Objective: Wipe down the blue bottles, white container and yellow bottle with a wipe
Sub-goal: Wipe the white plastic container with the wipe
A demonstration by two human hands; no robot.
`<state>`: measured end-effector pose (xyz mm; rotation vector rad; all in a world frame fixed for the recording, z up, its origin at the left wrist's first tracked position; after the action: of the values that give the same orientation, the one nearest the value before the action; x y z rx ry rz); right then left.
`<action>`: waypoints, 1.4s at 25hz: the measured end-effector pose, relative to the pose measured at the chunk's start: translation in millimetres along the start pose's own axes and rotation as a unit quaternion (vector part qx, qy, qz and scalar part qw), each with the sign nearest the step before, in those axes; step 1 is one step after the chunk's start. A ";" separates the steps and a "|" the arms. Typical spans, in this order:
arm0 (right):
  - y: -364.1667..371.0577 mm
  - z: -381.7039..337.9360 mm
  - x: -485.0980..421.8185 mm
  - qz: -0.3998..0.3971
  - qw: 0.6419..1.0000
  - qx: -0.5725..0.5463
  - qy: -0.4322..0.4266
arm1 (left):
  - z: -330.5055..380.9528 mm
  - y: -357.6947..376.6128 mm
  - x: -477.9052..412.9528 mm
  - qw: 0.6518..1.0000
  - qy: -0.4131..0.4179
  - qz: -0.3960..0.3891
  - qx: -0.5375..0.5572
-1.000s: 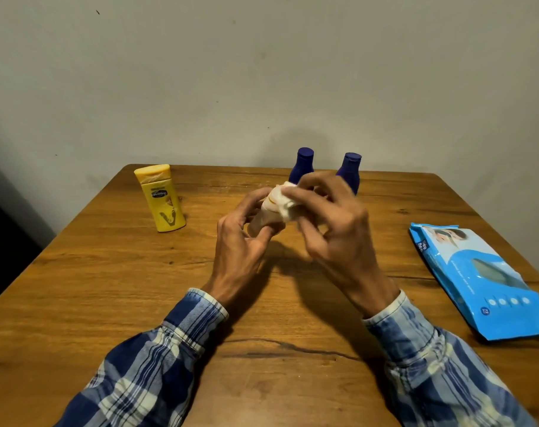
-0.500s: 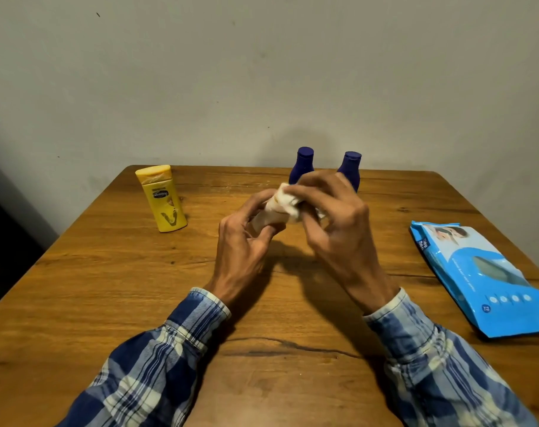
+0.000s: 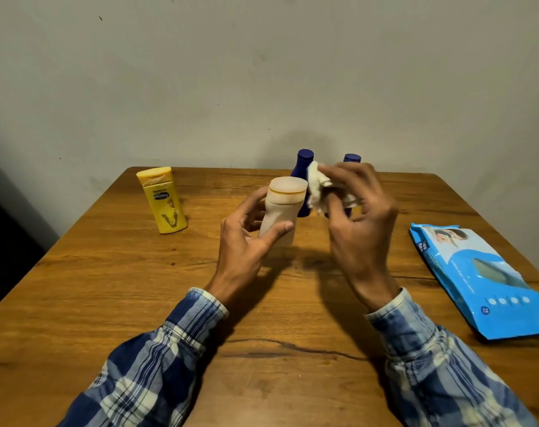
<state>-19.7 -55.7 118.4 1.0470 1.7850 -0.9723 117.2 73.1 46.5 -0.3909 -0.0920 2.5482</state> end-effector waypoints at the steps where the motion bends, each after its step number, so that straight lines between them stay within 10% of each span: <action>1: 10.0 -10.0 2.9 -0.033 0.999 0.013 -0.034 | -0.4 0.6 -0.9 1.000 -0.008 -0.011 0.024; 5: 40.8 -37.1 17.6 -0.166 0.969 0.064 -0.173 | -1.0 -1.4 -1.0 0.997 -0.026 -0.027 0.071; 18: 20.9 -19.9 1.3 -0.098 0.989 0.061 -0.093 | -9.7 8.0 0.0 0.995 -0.053 -0.052 0.068; 22: 56.2 -49.2 20.8 -0.254 0.940 0.078 -0.213 | -12.5 4.1 -2.0 0.997 -0.046 -0.041 0.052; 26: 31.9 -30.8 2.2 -0.152 0.978 0.077 -0.124 | -13.1 8.0 -2.5 0.997 -0.044 -0.046 0.054; 30: 55.9 -41.6 14.7 -0.245 0.955 0.033 -0.164 | -16.0 -5.4 -8.5 0.994 -0.049 -0.027 0.091; 35: 42.0 -4.4 -19.7 -0.066 0.997 -0.039 0.004 | -13.6 -19.2 -16.7 0.991 -0.049 0.000 0.122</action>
<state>23.6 -42.2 129.3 0.8939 1.9024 -0.9702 144.5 80.2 40.6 -0.1695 0.1822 2.5382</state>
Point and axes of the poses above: each hand's wrist, its own x-axis away from the middle knuckle, its own y-axis out of the palm, z = x × y, the point moved 9 cm from there along -x, towards the middle knuckle, and after that the axes turned 12 degrees about -y, right-handed, at the moved point
